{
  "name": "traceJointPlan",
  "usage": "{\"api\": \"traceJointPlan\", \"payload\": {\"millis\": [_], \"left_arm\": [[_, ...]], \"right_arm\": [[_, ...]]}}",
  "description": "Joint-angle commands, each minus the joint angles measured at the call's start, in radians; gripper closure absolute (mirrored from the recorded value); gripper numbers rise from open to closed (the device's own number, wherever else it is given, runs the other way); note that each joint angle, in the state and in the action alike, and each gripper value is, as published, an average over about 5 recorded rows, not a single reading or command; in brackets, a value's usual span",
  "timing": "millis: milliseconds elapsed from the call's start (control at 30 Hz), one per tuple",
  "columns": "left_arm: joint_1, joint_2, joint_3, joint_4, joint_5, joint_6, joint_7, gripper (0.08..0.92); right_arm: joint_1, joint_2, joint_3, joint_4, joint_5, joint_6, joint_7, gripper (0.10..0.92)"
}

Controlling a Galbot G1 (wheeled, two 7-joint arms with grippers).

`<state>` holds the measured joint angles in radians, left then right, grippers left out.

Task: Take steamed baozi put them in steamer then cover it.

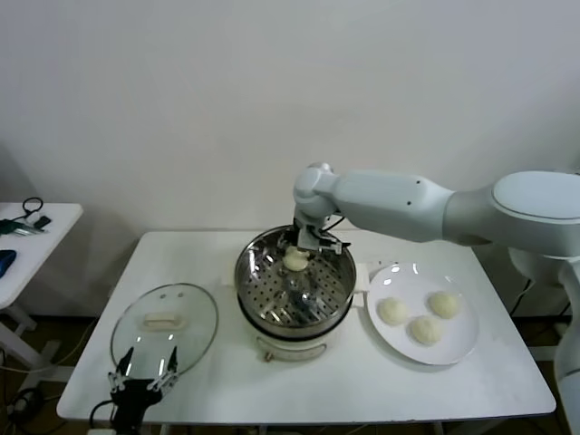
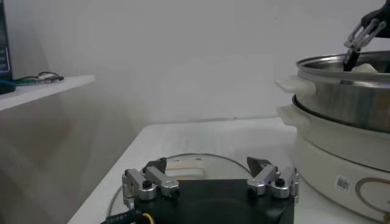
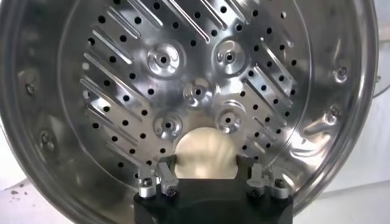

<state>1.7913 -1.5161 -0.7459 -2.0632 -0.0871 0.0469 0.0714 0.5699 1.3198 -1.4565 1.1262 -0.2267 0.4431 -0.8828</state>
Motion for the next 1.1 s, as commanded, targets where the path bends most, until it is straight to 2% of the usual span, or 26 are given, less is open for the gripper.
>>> {"api": "traceJointPlan", "payload": {"millis": [33,200,333,433,600,767,900,1100], "left_arm": [[0.003,-0.001,0.001,-0.003,0.001,-0.002,-0.003,0.177],[0.008,-0.002,0.001,-0.006,0.006,-0.009,-0.006,0.177],[0.01,-0.002,0.002,-0.007,0.01,-0.01,-0.008,0.177],[0.009,0.0,0.003,-0.008,0.012,-0.01,-0.008,0.177],[0.002,0.003,0.006,-0.009,0.012,-0.009,-0.007,0.177],[-0.008,0.002,0.009,-0.012,0.014,-0.003,-0.004,0.177],[-0.012,0.001,0.011,-0.009,0.02,0.001,-0.003,0.177],[-0.006,0.001,0.007,-0.008,0.023,0.001,-0.003,0.177]], "right_arm": [[0.067,-0.011,-0.014,0.014,0.145,0.003,-0.053,0.227],[0.228,-0.116,-0.041,0.089,0.378,-0.053,-0.127,0.204],[0.388,-0.269,-0.152,0.168,0.707,-0.239,-0.194,0.202],[0.474,-0.404,-0.258,0.228,0.838,-0.399,-0.192,0.202],[0.462,-0.659,-0.389,0.326,0.842,-0.616,-0.124,0.203],[0.281,-0.821,-0.352,0.424,0.795,-0.751,-0.046,0.203],[0.059,-0.849,-0.187,0.43,0.738,-0.8,-0.011,0.203],[-0.167,-0.788,-0.009,0.344,0.633,-0.842,0.023,0.203]]}}
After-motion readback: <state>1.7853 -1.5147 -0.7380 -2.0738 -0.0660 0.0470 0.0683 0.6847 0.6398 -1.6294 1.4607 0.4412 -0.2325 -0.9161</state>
